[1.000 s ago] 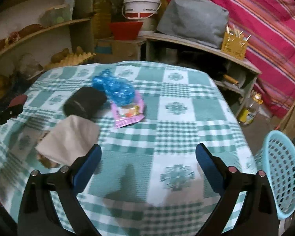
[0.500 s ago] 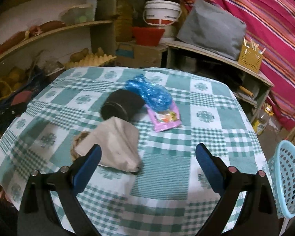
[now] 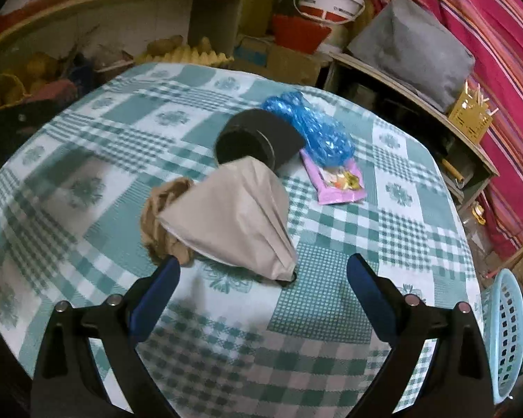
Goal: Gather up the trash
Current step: 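Grasp the beige cloth with the right tool while the left tool holds the pad, then carry the maroon pad and beige cloth over the blue basket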
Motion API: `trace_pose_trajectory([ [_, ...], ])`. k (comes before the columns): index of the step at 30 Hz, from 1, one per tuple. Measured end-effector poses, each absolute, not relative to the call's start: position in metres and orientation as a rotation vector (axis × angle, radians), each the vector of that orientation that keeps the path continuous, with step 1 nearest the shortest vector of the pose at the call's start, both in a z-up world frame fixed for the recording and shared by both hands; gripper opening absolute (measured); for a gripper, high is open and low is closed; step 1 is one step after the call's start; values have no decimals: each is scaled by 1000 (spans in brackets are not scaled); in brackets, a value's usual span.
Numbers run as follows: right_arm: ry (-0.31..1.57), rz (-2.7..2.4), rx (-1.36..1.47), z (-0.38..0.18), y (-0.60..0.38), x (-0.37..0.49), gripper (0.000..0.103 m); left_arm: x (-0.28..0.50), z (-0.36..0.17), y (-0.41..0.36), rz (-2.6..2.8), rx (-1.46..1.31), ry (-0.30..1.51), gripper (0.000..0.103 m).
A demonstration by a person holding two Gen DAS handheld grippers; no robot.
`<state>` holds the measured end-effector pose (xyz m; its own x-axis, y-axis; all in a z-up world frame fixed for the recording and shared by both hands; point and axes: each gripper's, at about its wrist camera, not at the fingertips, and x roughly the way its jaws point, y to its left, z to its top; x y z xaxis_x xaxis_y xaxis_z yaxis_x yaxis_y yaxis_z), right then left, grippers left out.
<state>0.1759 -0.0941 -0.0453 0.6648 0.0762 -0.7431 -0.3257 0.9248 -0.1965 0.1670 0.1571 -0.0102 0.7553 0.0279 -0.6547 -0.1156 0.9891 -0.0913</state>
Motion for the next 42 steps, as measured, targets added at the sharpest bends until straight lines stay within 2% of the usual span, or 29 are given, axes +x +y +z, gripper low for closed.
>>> trace_pose_trajectory([
  [5,814,209,-323,-48,-96,190,91,168,-10,154,80,-126,711,84],
  [7,817,222,-318,-49,-95,196,77,168,-10,154,79,-129,710,84],
  [8,823,232,-317,-49,-94,199,64,168,-9,154,81,-130,709,84],
  [12,830,271,-310,-48,-93,208,39,171,-6,150,79,-142,705,84],
  [17,811,275,-273,-40,-104,213,23,176,2,137,62,-147,690,84],
  [29,737,249,-158,-5,-165,199,21,183,16,96,9,-146,670,84],
  [42,700,101,-22,17,-282,185,21,193,28,12,-90,-95,642,84],
])
